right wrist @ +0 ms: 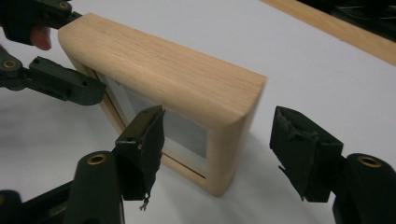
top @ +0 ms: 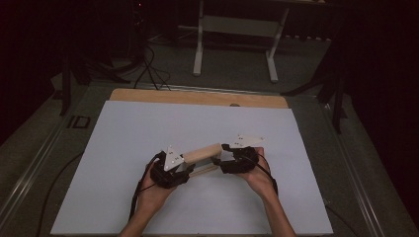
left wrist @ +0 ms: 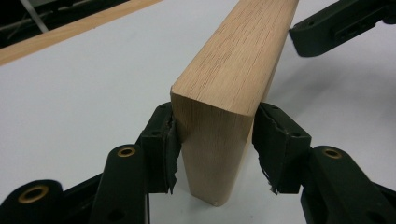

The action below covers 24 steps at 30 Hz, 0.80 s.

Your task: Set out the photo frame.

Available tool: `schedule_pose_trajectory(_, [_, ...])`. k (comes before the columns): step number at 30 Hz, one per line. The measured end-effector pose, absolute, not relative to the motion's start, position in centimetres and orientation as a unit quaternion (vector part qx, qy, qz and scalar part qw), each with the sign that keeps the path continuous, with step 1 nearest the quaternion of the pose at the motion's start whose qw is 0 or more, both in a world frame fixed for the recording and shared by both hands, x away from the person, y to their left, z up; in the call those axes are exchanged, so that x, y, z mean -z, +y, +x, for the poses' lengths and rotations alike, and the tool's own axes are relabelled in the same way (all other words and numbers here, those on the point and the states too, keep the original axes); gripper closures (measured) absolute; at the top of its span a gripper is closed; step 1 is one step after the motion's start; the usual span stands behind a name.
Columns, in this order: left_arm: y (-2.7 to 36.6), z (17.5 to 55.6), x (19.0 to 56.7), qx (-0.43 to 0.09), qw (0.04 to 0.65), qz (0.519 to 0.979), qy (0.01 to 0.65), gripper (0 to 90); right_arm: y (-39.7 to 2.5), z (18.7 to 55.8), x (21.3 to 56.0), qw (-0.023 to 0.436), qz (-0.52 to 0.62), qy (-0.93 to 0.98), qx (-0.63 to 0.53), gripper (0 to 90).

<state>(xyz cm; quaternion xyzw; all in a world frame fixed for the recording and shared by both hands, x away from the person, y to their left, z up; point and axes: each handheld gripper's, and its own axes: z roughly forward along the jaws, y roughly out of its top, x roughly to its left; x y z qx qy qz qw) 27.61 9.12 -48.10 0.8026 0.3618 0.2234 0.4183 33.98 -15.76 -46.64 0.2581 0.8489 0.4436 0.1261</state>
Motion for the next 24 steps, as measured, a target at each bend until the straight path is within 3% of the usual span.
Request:
schedule_pose_trajectory(14, [9.04, 27.65, 48.19, -0.229, 0.412, 0.805, 0.359, 53.4, -14.72, 34.96, 47.7, 0.1, 0.24, 0.851, -0.455, 29.3])
schedule_pose_trajectory(24, [8.95, 27.75, 48.2, -0.23, 0.41, 0.805, 0.36, 54.5, -14.8, 34.73, 47.53, 0.108, 0.23, 0.851, -0.459, 33.3])
